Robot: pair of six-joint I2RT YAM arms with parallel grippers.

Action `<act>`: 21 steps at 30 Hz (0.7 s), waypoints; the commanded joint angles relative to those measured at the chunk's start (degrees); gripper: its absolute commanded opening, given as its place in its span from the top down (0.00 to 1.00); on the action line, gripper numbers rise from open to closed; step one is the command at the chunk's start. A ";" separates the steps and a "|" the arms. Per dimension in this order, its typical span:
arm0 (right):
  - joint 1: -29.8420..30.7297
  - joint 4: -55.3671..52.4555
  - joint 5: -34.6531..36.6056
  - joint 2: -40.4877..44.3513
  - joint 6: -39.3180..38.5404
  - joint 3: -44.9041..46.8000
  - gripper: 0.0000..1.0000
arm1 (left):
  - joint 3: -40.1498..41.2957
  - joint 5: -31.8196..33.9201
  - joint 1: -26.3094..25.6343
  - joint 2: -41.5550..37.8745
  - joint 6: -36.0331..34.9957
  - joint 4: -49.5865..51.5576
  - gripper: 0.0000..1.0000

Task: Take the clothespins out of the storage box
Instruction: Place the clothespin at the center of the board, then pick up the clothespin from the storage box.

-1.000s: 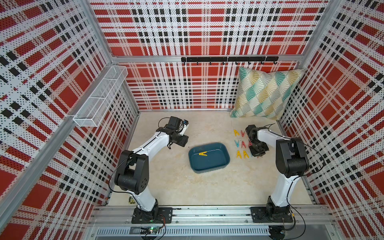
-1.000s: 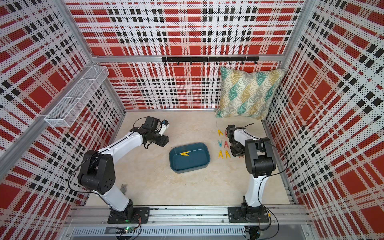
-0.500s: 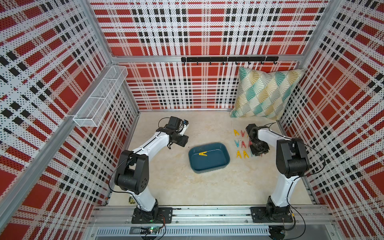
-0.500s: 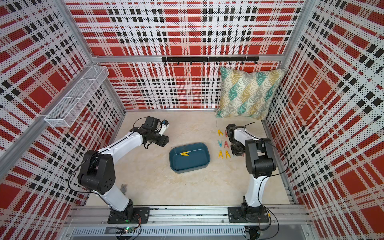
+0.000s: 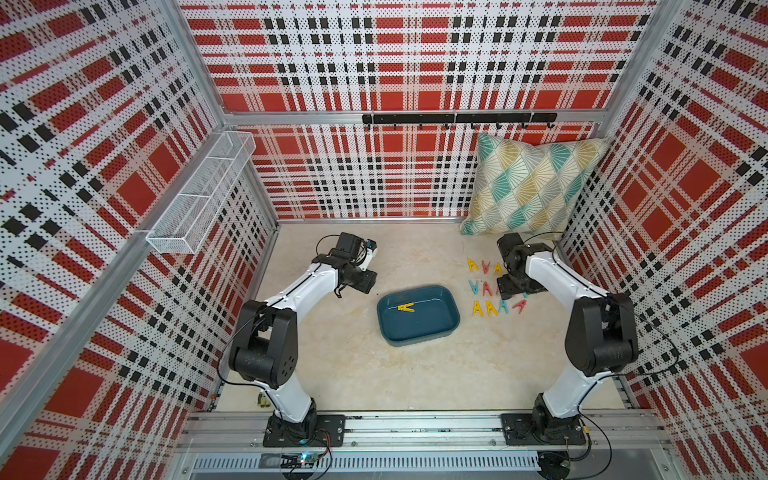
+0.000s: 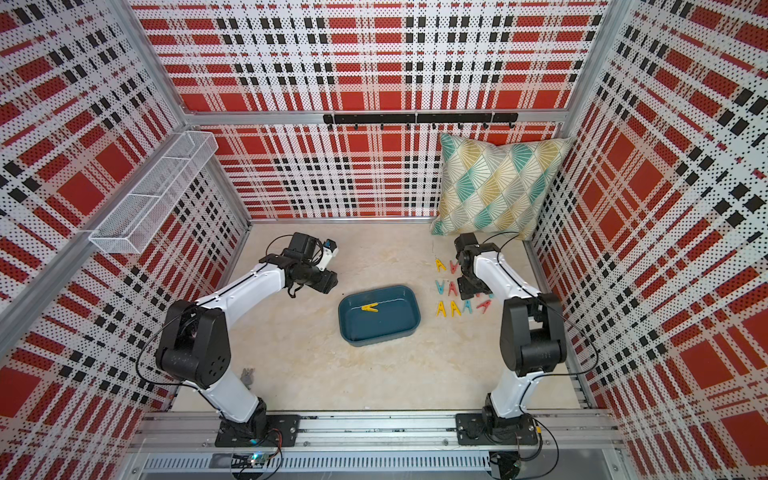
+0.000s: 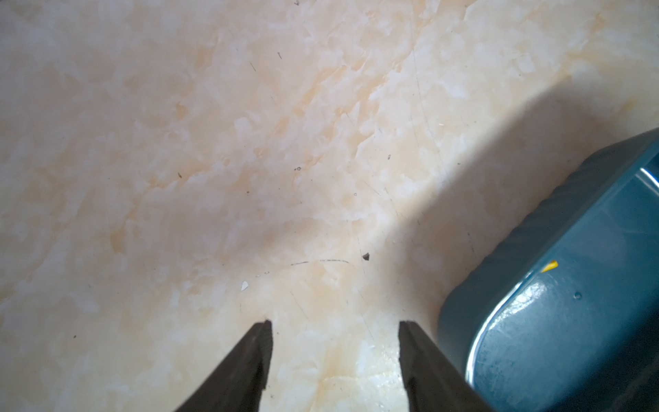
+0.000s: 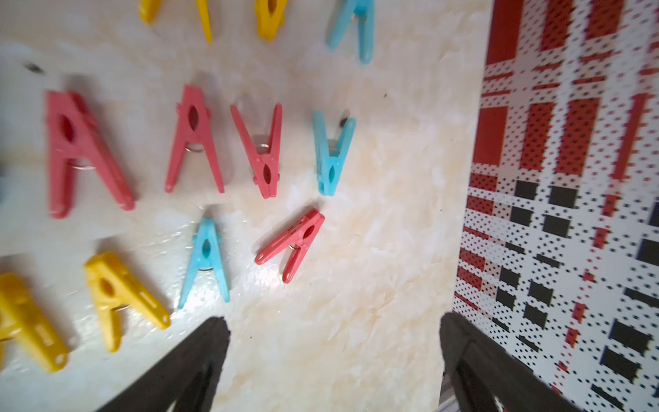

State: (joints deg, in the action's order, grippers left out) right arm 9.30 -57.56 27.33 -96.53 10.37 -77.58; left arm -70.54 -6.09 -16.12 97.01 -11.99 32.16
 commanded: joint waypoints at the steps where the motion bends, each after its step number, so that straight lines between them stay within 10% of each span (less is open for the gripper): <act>1: 0.80 0.95 -2.13 8.09 1.40 -1.42 0.00 | -0.39 -0.94 0.38 -1.39 -0.23 -0.26 0.38; 10: -2.79 21.79 -5.84 31.09 11.16 13.73 0.00 | -0.22 -0.70 0.56 -1.61 -0.30 -0.43 0.38; 21: -8.11 13.42 -26.22 21.75 30.68 15.33 0.03 | -0.26 -0.60 0.64 -1.66 -0.27 -0.43 0.38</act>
State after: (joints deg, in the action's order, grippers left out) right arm 3.31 -41.34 10.15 -73.95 32.67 -65.56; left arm -70.54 -6.24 -15.77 97.01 -11.99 32.16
